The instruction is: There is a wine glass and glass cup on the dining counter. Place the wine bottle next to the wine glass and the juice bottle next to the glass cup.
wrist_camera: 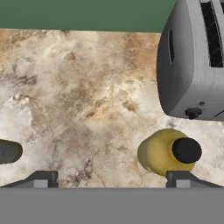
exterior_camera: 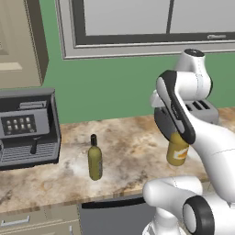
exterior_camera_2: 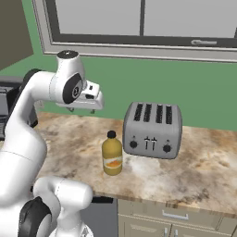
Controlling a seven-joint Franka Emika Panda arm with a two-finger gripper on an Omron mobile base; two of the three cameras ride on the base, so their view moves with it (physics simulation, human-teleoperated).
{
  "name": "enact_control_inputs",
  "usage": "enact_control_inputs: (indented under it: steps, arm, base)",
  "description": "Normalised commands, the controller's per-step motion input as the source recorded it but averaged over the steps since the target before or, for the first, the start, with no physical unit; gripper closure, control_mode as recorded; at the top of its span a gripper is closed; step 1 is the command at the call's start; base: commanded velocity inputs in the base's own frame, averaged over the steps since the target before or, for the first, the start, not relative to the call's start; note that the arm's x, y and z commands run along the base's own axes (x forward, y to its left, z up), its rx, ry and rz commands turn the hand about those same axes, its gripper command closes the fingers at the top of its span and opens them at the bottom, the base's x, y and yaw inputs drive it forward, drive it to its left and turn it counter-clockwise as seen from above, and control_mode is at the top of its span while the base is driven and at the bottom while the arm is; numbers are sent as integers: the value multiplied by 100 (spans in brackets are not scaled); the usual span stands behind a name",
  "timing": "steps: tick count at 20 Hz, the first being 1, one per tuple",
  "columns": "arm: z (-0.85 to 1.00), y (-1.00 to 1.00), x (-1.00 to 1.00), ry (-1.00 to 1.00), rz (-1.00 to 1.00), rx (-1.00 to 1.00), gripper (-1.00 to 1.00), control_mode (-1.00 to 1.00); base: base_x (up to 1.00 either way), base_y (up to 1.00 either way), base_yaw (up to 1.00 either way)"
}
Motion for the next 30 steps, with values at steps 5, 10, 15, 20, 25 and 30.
enact_control_inputs:
  steps: [5, 10, 15, 20, 25, 30]
  arm:
    - [0, -26, -19, 0, 0, 2, -100, -100]
    - [-3, -29, -9, -1, 0, 3, -100, -100]
    - [-10, -31, -2, 0, 0, 0, -100, -100]
    - [-14, -29, 3, 0, 0, 0, -100, -100]
    - [-13, -26, 15, 0, 0, 0, -100, -100]
    - [-20, -16, 16, 1, 0, -1, -100, -100]
  base:
    - [0, 0, 0]
    - [0, 0, 0]
    - [0, 0, 0]
    - [0, 0, 0]
    - [0, 0, 0]
    - [0, 0, 0]
